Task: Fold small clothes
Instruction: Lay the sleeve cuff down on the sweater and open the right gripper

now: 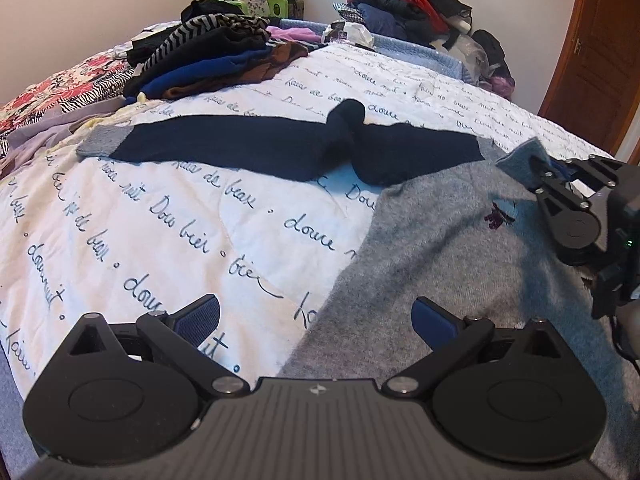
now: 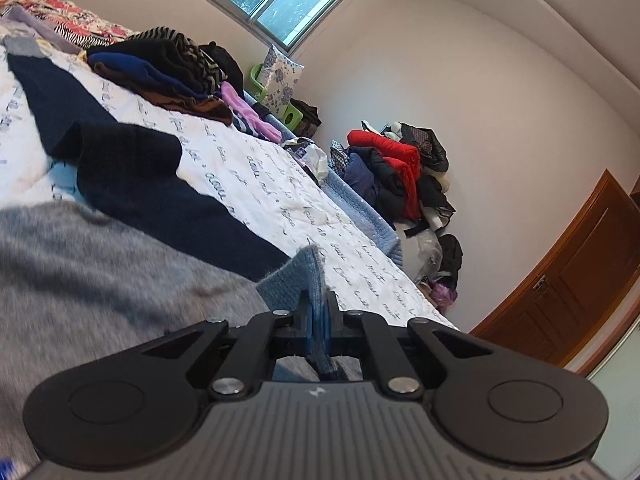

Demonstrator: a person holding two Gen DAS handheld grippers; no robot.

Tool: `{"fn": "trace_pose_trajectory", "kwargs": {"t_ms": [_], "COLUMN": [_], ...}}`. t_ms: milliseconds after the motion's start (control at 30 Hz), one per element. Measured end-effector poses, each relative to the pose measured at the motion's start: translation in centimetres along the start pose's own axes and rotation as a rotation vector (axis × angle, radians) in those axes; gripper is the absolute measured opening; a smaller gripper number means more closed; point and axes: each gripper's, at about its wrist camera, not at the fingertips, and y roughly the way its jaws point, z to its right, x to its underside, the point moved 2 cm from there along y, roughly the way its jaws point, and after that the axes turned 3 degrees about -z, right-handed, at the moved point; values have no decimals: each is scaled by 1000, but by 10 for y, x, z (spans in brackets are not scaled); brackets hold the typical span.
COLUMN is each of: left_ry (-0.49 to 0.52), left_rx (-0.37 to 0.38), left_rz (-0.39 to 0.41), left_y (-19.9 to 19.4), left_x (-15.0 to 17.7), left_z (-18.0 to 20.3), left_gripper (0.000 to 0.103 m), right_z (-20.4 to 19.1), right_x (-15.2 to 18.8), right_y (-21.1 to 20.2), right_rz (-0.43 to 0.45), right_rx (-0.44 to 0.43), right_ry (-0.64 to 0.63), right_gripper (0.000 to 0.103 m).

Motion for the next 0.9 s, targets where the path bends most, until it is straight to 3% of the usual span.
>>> {"fn": "trace_pose_trajectory", "kwargs": {"t_ms": [333,533,700,900], "left_ry": [13,32,66,81], "left_rx": [0,-29,-21,-66], "left_rz": [23,45,-3,22], "left_y": [-4,-9,-4,-5], "left_x": [-14,-18,-21,-27], "left_z": [-6,-12,-19,-29], "left_gripper": [101,101,101,101], "right_z": [-20,-39,-54,-69], "right_x": [-41,-59,-65,-66], "right_y": [22,38,45,52], "right_rz": [77,71,63,57], "right_rx": [-5,-49,-79,-97], "right_ry": [45,45,44,50], "right_gripper": [6,6,6,6]}}
